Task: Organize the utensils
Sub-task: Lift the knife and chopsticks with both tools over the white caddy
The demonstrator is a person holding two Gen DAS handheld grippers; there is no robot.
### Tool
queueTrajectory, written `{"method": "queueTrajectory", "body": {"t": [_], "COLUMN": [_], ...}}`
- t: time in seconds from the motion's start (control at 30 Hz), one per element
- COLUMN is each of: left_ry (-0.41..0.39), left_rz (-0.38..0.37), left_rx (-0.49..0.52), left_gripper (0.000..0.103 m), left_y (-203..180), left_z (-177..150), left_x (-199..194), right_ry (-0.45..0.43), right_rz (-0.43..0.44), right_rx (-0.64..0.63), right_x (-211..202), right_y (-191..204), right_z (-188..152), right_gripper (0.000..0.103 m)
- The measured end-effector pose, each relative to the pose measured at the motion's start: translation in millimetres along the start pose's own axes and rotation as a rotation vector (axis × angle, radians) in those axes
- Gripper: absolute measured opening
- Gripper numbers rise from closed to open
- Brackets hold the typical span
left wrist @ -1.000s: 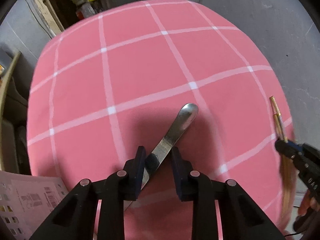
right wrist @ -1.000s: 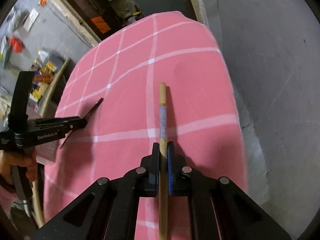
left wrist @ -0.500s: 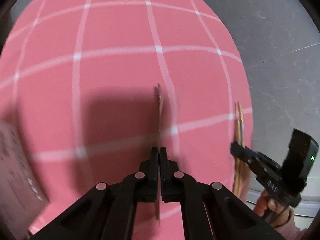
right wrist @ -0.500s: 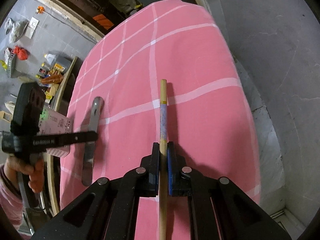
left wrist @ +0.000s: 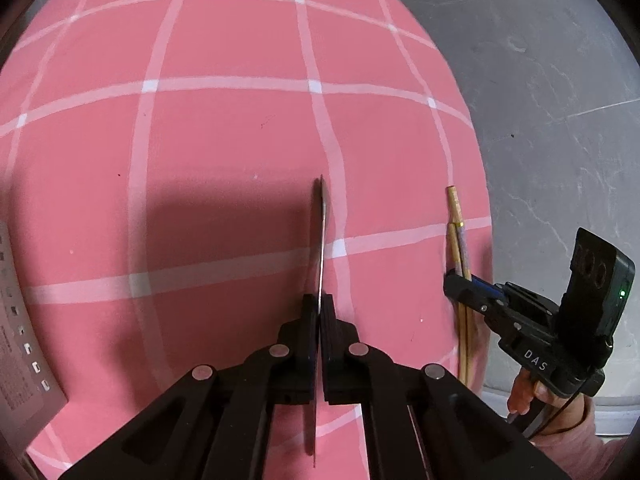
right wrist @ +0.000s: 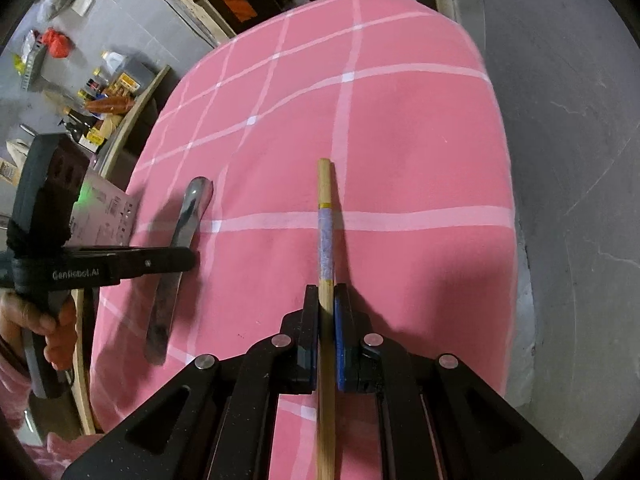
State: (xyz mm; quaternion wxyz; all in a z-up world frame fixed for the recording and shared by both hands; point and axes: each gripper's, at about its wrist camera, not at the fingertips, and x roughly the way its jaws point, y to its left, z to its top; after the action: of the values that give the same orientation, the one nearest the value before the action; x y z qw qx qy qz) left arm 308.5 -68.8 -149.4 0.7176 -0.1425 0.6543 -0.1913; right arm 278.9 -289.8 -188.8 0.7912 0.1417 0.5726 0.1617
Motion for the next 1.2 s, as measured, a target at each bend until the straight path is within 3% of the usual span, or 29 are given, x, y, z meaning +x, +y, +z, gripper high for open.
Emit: {"method": "queueTrajectory", "body": {"t": [0.13,0.3,0.5,0.57,0.73,0.87,1.03,1.2], "left_ry": [-0.146,-0.349,-0.578,-0.632,-0.774,-0.892,-0.980,-1.008], "left_rz": [-0.054,-0.077,-0.080,-0.082,-0.066,0.036,0.185,0.194], "left_rx": [0.019,0.043,0.127,0.140,0.128,0.108,0.117,0.053], "left_gripper": [0.002,0.002,0.002,0.002,0.002,0.002,0.002,0.002], "left_y": [0.5,-7.2,-8.5,-24.4,-9.3,19.6,45.2,80.6], "left_z": [-17.0,-42.2,-67.8,-67.9,-60.9,-51.7,-39.9,-39.1], "left_x": [-23.1,-77.8,-182.3,-200.5,-276.8,-324.6,-341.0,-317.5], "right_ry": [-0.063,-0.246,-0.457,-0.515,-0.656,-0.753,-0.825,-0.824], "right_rz": [0.063,0.145,0.215,0.249,0.371,0.476,0.566,0.564], "right_rx": [0.043,0.077,0.014,-0.028,-0.117,-0.177,-0.226,-0.280], "right_x": [-20.4,-63.5,-111.4,-121.8,-139.5,-137.7,-117.7,-91.8], "right_y": [-3.1,12.2,65.3,87.9,152.7,216.5,269.9,298.6], "right_z": [-2.7,0.2,21.5,33.6,72.1,94.4,106.4,102.9], "right_gripper": [0.006,0.006,0.006,0.006,0.006,0.006,0.006,0.006]}}
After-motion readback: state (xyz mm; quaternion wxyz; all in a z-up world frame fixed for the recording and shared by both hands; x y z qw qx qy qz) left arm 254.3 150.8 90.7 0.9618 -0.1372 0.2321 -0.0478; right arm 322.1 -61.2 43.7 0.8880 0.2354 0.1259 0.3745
